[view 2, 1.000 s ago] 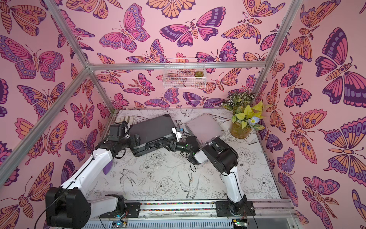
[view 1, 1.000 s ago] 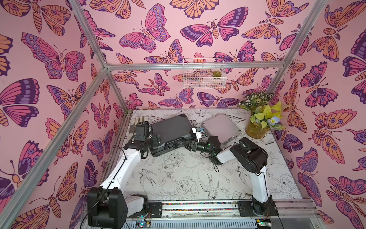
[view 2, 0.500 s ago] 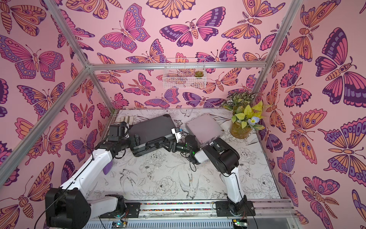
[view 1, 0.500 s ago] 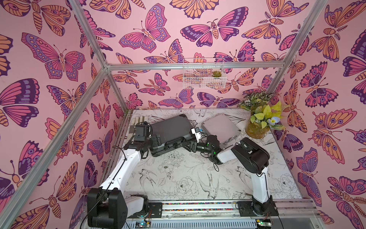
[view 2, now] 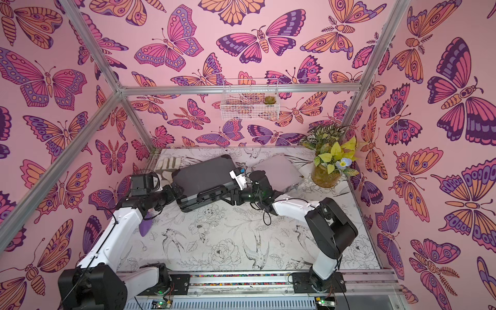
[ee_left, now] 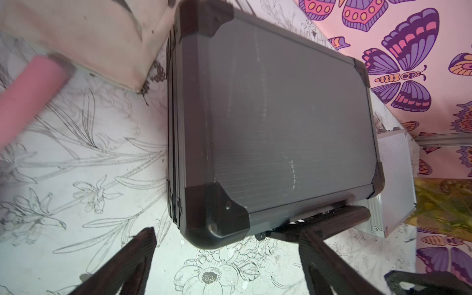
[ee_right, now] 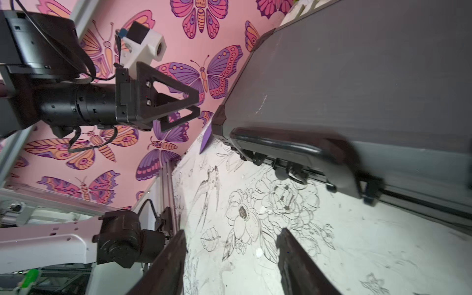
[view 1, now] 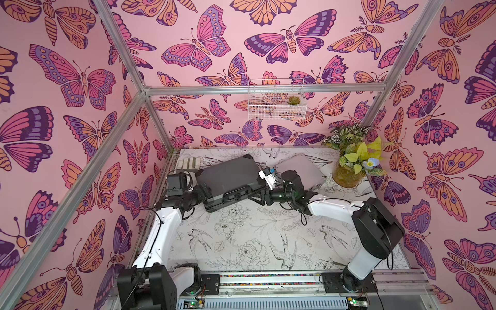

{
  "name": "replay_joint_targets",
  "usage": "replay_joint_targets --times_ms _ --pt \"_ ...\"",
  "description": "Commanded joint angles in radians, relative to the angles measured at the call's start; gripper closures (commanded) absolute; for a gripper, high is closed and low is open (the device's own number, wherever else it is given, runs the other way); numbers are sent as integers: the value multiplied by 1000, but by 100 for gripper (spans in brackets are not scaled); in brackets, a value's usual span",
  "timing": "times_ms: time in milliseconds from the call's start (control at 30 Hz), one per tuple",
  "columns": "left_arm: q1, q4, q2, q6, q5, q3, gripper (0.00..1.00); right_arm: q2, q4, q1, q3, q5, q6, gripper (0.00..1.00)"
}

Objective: Open the poker set cases
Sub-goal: Open the case lid on the poker set case.

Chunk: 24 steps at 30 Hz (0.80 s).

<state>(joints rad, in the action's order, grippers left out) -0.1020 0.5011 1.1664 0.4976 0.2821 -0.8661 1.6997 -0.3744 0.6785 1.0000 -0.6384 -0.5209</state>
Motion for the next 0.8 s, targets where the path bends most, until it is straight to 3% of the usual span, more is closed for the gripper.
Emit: replay_joint_targets --times_ms 0,167,400,767 --pt "-22 11 1 44 109 33 10 -21 277 -50 82 113 60 37" --pt "-59 -6 40 53 158 45 10 45 268 -153 135 101 -138 30" --pt "-74 -61 90 64 224 55 10 136 438 -168 265 188 -109 21" --pt "-77 -143 171 112 293 89 10 271 335 -191 316 114 -249 14"
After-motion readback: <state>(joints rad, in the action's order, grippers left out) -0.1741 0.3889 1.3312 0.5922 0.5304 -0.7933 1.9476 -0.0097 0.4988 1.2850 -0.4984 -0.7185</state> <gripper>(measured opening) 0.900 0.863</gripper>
